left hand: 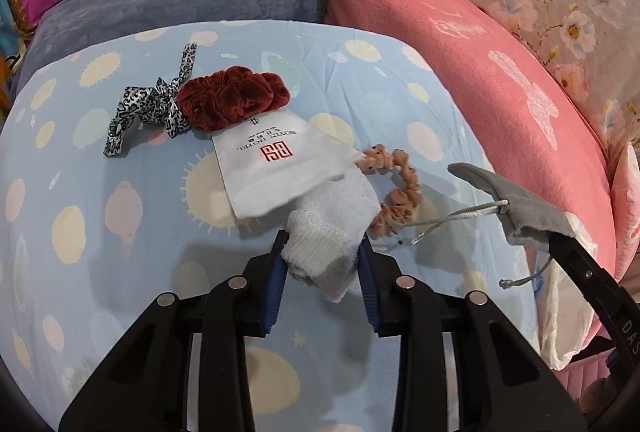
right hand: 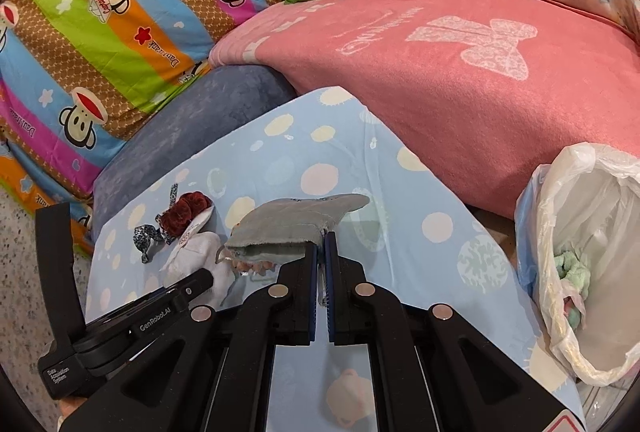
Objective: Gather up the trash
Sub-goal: 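Grasp the grey sock with the left tool while the right tool grasps the grey pouch, then carry the sock and pouch over the white bin and open both tools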
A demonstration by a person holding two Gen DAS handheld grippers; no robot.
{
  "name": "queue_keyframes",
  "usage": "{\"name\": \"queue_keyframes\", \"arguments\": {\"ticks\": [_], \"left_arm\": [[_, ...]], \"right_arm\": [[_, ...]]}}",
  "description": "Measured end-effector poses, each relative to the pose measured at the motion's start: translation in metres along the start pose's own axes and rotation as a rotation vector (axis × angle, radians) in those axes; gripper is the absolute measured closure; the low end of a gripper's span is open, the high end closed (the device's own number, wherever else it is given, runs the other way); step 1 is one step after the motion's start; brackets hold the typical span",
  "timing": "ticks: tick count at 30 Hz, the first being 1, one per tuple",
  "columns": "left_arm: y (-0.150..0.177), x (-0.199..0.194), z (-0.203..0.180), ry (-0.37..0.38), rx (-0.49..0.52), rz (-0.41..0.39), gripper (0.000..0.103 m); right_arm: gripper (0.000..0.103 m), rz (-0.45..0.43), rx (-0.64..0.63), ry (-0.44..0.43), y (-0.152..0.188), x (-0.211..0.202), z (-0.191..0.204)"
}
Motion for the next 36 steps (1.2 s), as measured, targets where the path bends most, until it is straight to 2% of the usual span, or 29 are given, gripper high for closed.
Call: {"name": "queue_keyframes", "arguments": {"ticks": [12,18,27,36], "left_arm": [[0.005,-0.060,-0.077,0.059,0.109,-0.083,0.071],[0.012,-0.077,-0.125,0.098,0.174,-0.101,0.071],[0.035,-0.081,-0.202,0.152,0.291,-0.094,0.071],[0.062,-0.069,-0.275,0.204,0.405,-0.057,0.071]], "right_arm": [[0.099,-0.104,0.026,-0.006,-0.011,-0.069,-0.026],[0.099,-0.160,0.061,0.017,-0.018,-0.106,-0.060],[0.099,-0.214,0.146,0.074,-0.020,-0.145,-0.128],[0.099,-0.244,0.241,0.142,-0.011,-0.171,-0.201]]}}
Point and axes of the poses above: each gripper's, at about its wrist camera, not at the fingertips, and x roughly the way its jaws point, z to its left, y to its underside, the point moved 8 cm from there along x, roughly the way its jaws point, and after that the axes turned 4 degrees about y, right-handed, at the moved point
